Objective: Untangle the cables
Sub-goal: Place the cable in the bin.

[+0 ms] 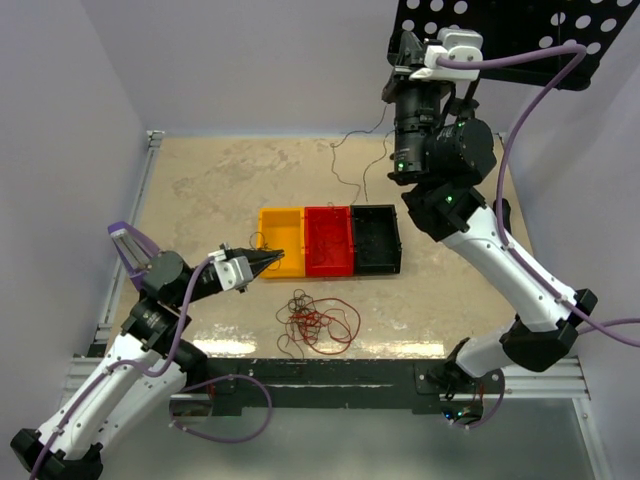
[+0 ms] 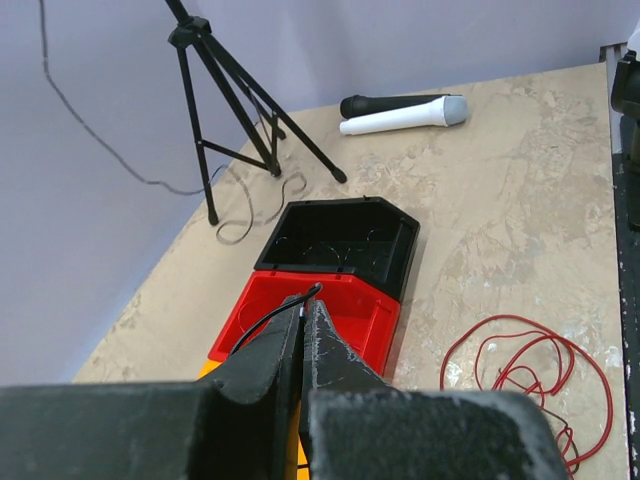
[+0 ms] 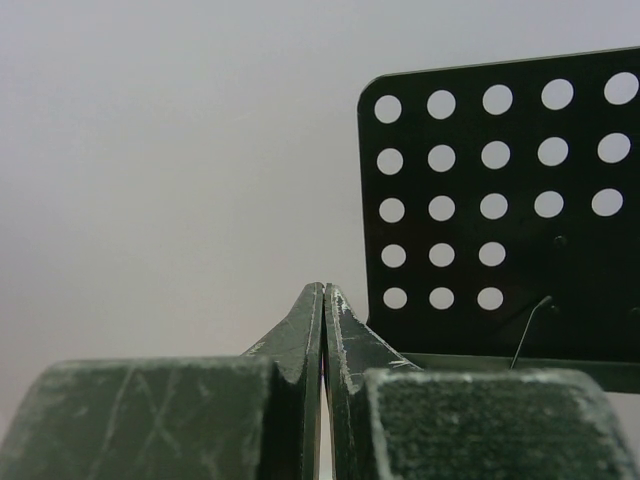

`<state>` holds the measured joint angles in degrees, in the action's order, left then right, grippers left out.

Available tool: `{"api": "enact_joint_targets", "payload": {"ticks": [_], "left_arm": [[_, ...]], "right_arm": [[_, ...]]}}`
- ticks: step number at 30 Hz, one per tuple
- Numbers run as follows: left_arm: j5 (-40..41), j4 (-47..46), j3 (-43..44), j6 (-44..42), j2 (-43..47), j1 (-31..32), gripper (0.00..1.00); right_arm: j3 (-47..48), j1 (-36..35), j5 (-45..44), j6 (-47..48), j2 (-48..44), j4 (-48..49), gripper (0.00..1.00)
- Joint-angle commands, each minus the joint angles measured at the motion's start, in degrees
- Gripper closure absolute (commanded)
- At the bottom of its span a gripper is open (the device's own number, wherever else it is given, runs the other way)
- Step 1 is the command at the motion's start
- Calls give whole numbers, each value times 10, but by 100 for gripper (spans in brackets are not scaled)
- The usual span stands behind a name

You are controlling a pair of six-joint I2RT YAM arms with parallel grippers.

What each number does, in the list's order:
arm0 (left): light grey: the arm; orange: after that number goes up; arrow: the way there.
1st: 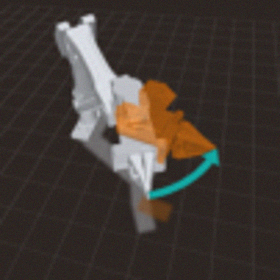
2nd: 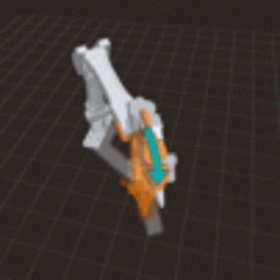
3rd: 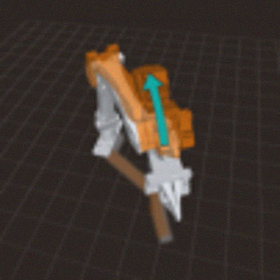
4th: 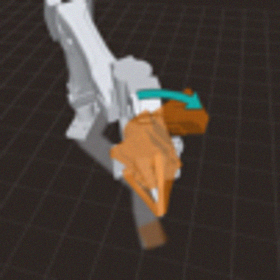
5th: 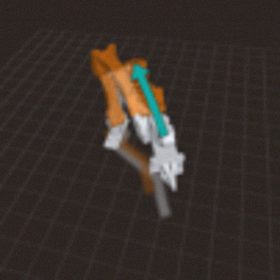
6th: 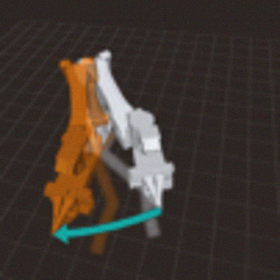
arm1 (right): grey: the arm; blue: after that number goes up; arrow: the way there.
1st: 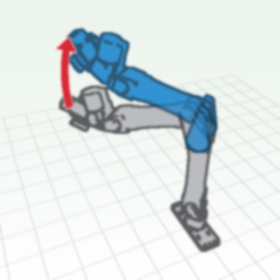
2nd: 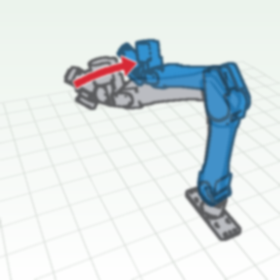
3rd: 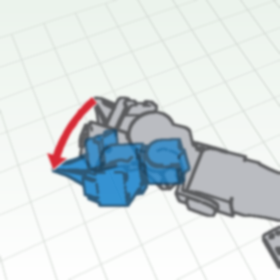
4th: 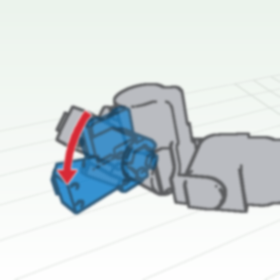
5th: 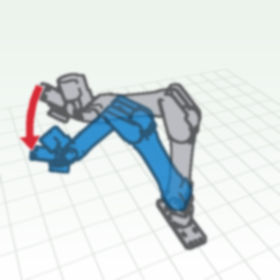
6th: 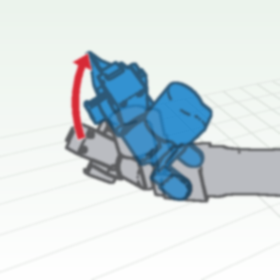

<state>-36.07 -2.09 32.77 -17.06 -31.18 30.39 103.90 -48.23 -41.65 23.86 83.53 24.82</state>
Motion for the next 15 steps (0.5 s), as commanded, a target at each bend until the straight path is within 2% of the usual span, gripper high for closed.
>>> {"api": "enact_joint_targets", "payload": {"ticks": [1, 15], "left_arm": [[-15, -13, -5, 4, 7, -4, 100], [-24, -19, -10, 1, 9, -7, 100]], "right_arm": [[-1, 10, 22, -26, -11, 6, 100], [-98, 48, 19, -65, -45, 13, 100]]}}
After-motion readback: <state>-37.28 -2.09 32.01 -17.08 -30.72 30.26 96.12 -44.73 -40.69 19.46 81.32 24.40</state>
